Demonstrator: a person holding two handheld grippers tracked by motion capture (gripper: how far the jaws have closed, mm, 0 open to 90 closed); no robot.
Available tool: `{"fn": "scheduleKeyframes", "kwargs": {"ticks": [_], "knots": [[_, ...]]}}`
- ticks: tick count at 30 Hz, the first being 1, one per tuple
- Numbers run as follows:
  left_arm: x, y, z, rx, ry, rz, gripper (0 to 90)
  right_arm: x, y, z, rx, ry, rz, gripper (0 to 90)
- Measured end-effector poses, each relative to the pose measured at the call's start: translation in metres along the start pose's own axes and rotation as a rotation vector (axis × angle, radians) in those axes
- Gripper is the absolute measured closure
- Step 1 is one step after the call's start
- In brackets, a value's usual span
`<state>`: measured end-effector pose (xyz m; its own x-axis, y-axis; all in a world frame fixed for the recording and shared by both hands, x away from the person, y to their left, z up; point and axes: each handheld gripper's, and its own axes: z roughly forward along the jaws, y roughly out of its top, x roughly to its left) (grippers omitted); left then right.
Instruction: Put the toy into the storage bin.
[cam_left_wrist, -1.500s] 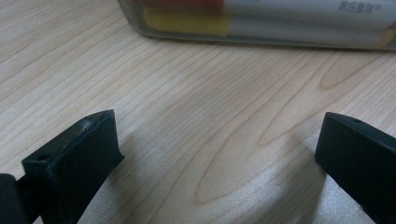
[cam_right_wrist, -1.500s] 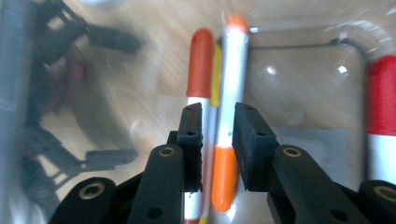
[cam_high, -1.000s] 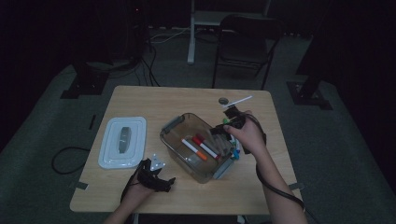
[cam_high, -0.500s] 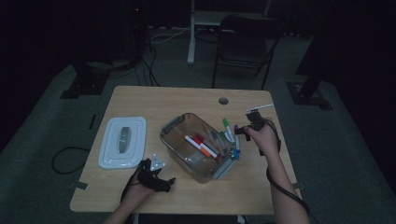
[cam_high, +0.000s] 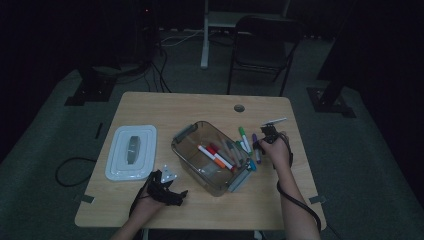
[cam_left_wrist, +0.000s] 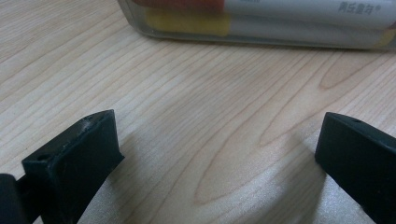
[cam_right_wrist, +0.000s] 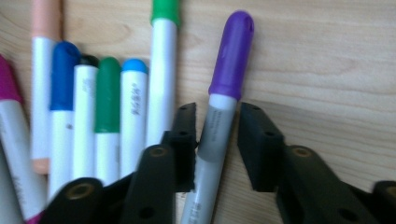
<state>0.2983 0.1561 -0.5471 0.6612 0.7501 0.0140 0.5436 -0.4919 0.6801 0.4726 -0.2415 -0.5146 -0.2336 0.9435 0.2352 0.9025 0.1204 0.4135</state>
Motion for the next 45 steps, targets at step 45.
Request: {"fn": "scheduleKeyframes", "kwargs": {"ticks": [45], "knots": [[0.0, 0.0, 0.0, -0.001, 0.001, -0.001, 0.6, 0.149, 0.006, -0.113, -0.119, 0.318, -0.36, 76.8]]}}
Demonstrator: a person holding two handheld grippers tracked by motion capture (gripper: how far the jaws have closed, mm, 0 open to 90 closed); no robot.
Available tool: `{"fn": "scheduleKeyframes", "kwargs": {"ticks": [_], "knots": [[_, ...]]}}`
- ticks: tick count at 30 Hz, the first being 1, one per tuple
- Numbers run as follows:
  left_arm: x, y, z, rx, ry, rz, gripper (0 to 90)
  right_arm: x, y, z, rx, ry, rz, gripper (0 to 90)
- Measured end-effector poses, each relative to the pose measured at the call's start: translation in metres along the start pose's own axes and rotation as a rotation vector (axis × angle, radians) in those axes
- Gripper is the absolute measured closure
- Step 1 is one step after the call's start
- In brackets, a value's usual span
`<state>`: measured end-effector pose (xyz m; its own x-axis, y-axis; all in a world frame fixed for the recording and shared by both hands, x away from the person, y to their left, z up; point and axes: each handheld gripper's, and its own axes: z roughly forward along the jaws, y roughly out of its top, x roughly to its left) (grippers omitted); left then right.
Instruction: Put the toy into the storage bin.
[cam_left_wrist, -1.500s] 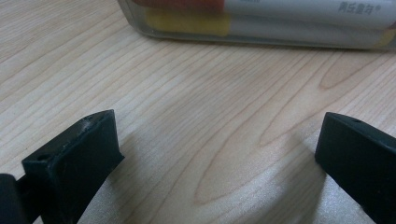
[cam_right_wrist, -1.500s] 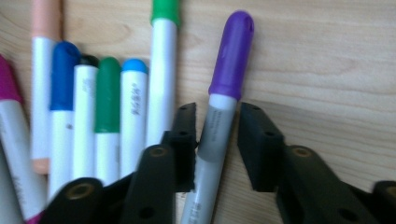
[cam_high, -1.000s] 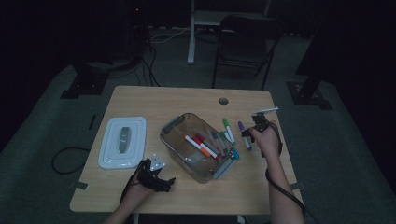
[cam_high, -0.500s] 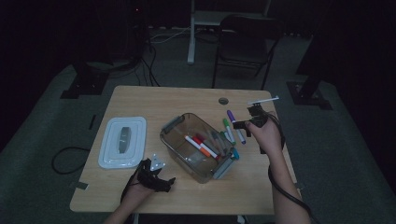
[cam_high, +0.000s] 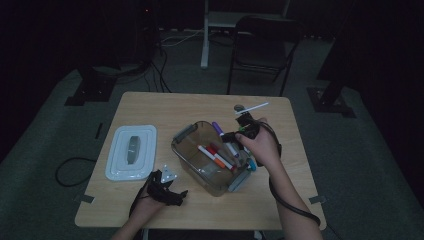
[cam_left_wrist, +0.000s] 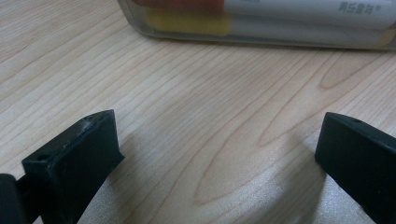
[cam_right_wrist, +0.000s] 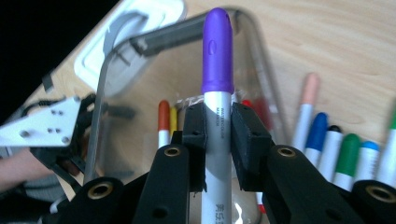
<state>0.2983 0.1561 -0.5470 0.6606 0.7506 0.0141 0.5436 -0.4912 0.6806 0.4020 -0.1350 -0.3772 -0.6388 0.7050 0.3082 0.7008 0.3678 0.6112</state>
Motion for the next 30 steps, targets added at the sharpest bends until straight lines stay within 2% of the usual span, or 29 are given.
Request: {"fn": "scheduleKeyframes", "kwargs": {"ticks": [10, 14, 16, 17, 24, 27, 30], "knots": [[0.0, 0.0, 0.0, 0.0, 0.0, 0.0, 0.6, 0.032, 0.003, 0.047, 0.105, 0.077, -0.063, 76.8], [0.0, 0.0, 0.0, 0.002, -0.001, 0.0, 0.6, 0.043, 0.002, 0.065, 0.164, 0.095, -0.077, 76.8], [0.0, 0.0, 0.0, 0.001, -0.001, 0.001, 0.6, 0.045, 0.002, 0.07, 0.174, 0.096, -0.081, 76.8], [0.0, 0.0, 0.0, 0.0, 0.0, 0.0, 0.6, 0.048, 0.001, 0.08, 0.206, 0.104, -0.089, 76.8], [0.0, 0.0, 0.0, -0.001, 0.0, 0.0, 0.6, 0.049, -0.001, 0.116, 0.303, 0.085, -0.084, 76.8], [0.0, 0.0, 0.0, -0.002, 0.0, -0.001, 0.6, 0.05, -0.004, 0.126, 0.34, 0.098, -0.081, 76.8], [0.0, 0.0, 0.0, -0.001, 0.0, 0.0, 0.6, 0.051, -0.007, 0.133, 0.366, 0.09, -0.082, 76.7]]}}
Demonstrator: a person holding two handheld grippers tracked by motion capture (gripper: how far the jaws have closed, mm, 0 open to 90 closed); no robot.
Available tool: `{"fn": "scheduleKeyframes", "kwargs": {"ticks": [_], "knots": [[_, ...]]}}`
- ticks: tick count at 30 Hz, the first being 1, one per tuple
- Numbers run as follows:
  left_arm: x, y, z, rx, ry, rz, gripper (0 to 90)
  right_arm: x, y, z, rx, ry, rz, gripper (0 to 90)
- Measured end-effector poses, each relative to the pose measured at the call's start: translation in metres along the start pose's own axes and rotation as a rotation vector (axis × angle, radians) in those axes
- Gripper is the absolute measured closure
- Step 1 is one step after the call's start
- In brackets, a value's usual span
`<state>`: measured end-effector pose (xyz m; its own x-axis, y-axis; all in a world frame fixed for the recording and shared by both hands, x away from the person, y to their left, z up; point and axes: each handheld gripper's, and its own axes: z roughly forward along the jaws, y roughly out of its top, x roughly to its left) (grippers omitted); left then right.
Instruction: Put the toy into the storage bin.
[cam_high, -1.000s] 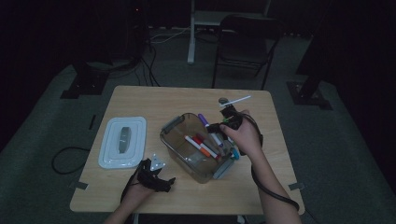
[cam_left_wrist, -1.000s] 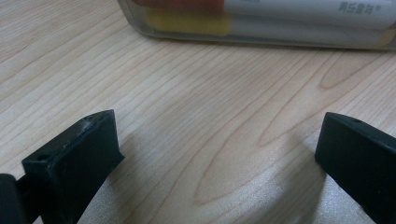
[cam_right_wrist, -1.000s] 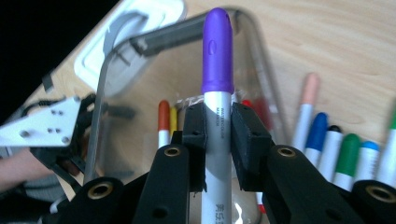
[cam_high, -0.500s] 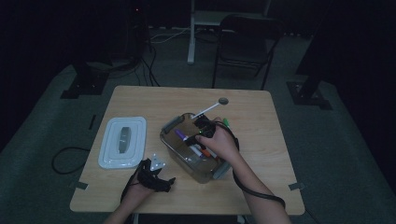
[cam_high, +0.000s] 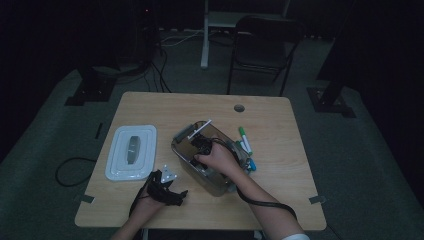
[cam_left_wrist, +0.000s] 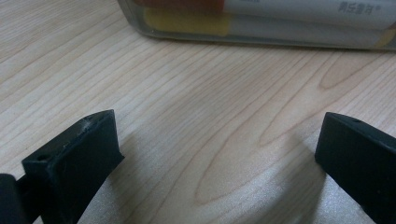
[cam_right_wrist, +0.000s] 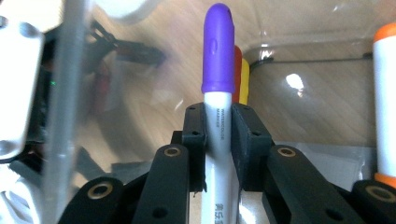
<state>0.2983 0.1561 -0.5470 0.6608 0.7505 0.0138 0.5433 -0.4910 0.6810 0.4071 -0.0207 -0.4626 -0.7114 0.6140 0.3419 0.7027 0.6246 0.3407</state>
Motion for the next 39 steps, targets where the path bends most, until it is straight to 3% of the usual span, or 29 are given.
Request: {"fn": "scheduleKeyframes", "kwargs": {"ticks": [3, 7, 11, 15, 22, 26, 31, 35, 39], "knots": [[0.0, 0.0, 0.0, 0.001, 0.0, 0.0, 0.6, -0.002, -0.001, 0.004, 0.031, 0.015, 0.007, 75.5], [0.0, 0.0, 0.0, 0.001, 0.001, 0.0, 0.6, -0.004, -0.001, 0.007, 0.032, 0.017, 0.0, 71.2], [0.0, 0.0, 0.0, -0.001, 0.0, -0.001, 0.6, -0.006, -0.003, -0.001, -0.01, 0.018, -0.01, 67.3], [0.0, 0.0, 0.0, 0.0, 0.001, 0.0, 0.6, -0.009, -0.008, -0.025, -0.09, 0.036, -0.005, 64.0], [0.0, 0.0, 0.0, 0.001, 0.0, 0.0, 0.6, -0.027, -0.03, -0.092, -0.303, 0.026, 0.002, 56.4], [0.0, 0.0, 0.0, 0.0, 0.0, 0.0, 0.6, -0.049, -0.049, -0.125, -0.405, -0.066, 0.012, 51.9], [0.0, 0.0, 0.0, -0.001, 0.001, -0.001, 0.6, -0.084, -0.076, -0.151, -0.474, -0.12, 0.119, 52.6], [0.0, 0.0, 0.0, -0.001, 0.0, -0.002, 0.6, -0.115, -0.092, -0.15, -0.482, -0.178, 0.216, 54.9], [0.0, 0.0, 0.0, 0.002, 0.0, 0.001, 0.6, -0.145, -0.1, -0.129, -0.446, -0.225, 0.292, 57.0]]}}
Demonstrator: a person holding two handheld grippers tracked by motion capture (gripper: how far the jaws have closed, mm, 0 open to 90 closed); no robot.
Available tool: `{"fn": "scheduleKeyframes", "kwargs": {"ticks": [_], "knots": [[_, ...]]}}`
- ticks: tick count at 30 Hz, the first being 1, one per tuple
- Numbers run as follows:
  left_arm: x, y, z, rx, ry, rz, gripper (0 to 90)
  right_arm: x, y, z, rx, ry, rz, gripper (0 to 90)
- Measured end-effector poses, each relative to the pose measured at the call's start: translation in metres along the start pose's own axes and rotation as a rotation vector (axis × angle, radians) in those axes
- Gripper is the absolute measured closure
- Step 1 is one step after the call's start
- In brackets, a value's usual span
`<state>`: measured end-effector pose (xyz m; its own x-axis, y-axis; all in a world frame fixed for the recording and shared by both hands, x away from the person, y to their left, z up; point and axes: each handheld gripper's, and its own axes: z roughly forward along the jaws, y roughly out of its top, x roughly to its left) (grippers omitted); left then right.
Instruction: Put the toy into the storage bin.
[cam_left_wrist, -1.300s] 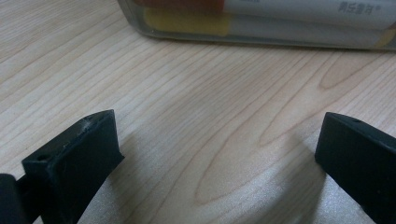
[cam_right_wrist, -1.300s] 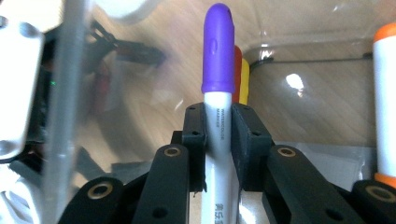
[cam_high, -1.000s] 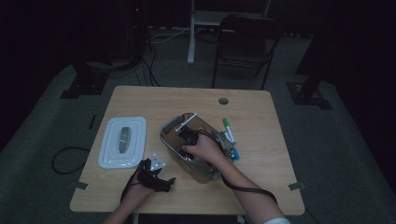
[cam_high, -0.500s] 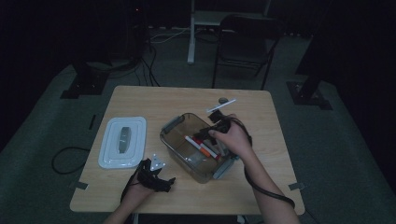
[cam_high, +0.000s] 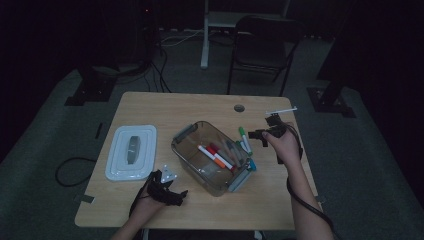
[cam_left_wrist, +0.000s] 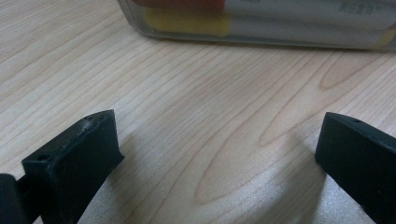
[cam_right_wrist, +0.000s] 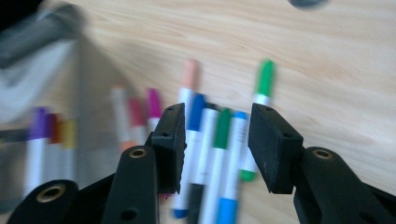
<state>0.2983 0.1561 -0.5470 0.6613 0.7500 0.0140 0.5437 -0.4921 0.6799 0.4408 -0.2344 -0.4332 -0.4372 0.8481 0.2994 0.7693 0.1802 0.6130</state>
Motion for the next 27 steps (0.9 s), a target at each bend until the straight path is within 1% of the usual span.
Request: {"fn": "scheduleKeyframes", "kwargs": {"ticks": [2, 4, 5, 8, 10, 12, 13, 15, 17, 19, 21, 22, 24, 27], "knots": [[0.0, 0.0, 0.0, 0.0, 0.0, 0.0, 0.6, -0.01, -0.004, 0.015, 0.018, -0.011, 0.029, 58.2], [0.0, 0.0, 0.0, 0.0, 0.0, 0.0, 0.6, -0.017, -0.006, 0.032, 0.04, -0.025, 0.035, 58.6], [0.0, 0.0, 0.0, 0.0, 0.0, 0.0, 0.6, -0.019, -0.006, 0.04, 0.055, -0.027, 0.046, 58.7], [0.0, 0.0, 0.0, 0.0, 0.0, 0.0, 0.6, -0.023, -0.005, 0.06, 0.084, -0.058, 0.059, 59.1], [0.0, 0.0, 0.0, -0.001, 0.0, 0.0, 0.6, -0.026, -0.004, 0.072, 0.092, -0.063, 0.081, 59.2], [0.0, 0.0, 0.0, 0.0, 0.0, 0.0, 0.6, -0.027, -0.003, 0.082, 0.117, -0.078, 0.087, 59.5], [0.0, 0.0, 0.0, 0.0, 0.0, 0.0, 0.6, -0.028, -0.003, 0.086, 0.122, -0.077, 0.091, 60.6], [0.0, 0.0, 0.0, 0.0, 0.0, 0.0, 0.6, -0.031, -0.003, 0.092, 0.145, -0.1, 0.09, 62.1], [0.0, 0.0, 0.0, 0.0, 0.0, 0.0, 0.6, -0.033, -0.003, 0.096, 0.157, -0.116, 0.1, 63.9], [0.0, 0.0, 0.0, -0.001, 0.0, 0.0, 0.6, -0.036, -0.002, 0.097, 0.155, -0.128, 0.111, 64.7], [0.0, 0.0, 0.0, -0.001, 0.0, 0.0, 0.6, -0.038, -0.002, 0.098, 0.156, -0.138, 0.11, 66.5], [0.0, 0.0, 0.0, -0.002, 0.0, -0.001, 0.6, -0.038, -0.002, 0.098, 0.157, -0.144, 0.106, 66.9], [0.0, 0.0, 0.0, -0.002, 0.0, 0.0, 0.6, -0.036, 0.0, 0.098, 0.171, -0.16, 0.096, 71.0], [0.0, 0.0, 0.0, -0.002, 0.0, 0.0, 0.6, -0.035, 0.002, 0.1, 0.178, -0.182, 0.077, 70.7]]}}
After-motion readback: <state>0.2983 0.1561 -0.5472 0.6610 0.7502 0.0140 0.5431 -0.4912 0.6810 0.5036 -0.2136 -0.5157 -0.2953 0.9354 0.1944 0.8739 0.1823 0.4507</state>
